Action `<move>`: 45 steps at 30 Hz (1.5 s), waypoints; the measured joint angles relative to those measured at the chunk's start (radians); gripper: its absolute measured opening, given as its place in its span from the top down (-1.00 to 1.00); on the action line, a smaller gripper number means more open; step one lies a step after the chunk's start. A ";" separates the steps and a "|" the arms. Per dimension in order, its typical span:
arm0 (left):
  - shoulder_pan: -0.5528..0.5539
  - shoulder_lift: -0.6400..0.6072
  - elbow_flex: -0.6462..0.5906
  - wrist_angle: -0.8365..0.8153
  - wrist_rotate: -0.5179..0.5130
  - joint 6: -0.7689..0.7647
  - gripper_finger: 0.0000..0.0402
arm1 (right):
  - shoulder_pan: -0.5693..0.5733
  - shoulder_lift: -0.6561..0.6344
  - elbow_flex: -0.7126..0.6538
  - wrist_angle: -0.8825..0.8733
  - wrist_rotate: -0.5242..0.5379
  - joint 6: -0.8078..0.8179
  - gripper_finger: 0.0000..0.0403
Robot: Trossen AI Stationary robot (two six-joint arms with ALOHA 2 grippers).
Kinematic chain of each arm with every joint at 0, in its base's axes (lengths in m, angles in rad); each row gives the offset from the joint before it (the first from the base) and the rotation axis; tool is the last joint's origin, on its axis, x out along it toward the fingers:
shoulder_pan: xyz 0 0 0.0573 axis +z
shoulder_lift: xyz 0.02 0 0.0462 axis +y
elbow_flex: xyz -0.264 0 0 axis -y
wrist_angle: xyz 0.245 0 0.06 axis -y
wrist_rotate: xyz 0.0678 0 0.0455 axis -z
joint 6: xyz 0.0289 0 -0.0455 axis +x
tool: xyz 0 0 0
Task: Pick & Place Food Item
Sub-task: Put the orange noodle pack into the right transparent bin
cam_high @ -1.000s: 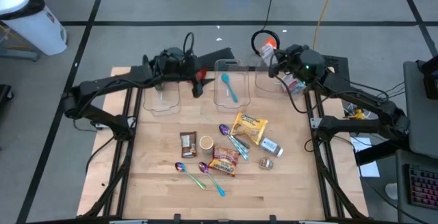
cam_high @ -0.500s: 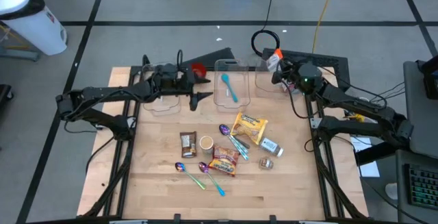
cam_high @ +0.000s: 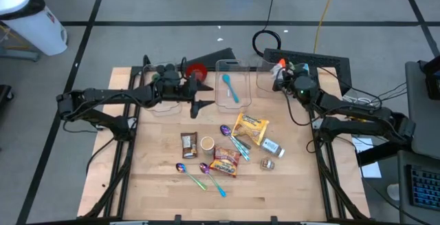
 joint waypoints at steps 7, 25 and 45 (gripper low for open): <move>0.000 0.000 0.000 0.004 -0.001 -0.005 -0.36 | -0.002 0.000 -0.052 0.009 0.016 0.038 1.00; 0.000 0.000 0.000 0.016 -0.001 -0.014 -0.36 | -0.004 0.000 -0.162 0.106 0.046 0.080 1.00; 0.000 0.000 0.000 0.017 -0.001 -0.027 -0.36 | -0.005 0.051 -0.162 0.096 0.069 0.101 1.00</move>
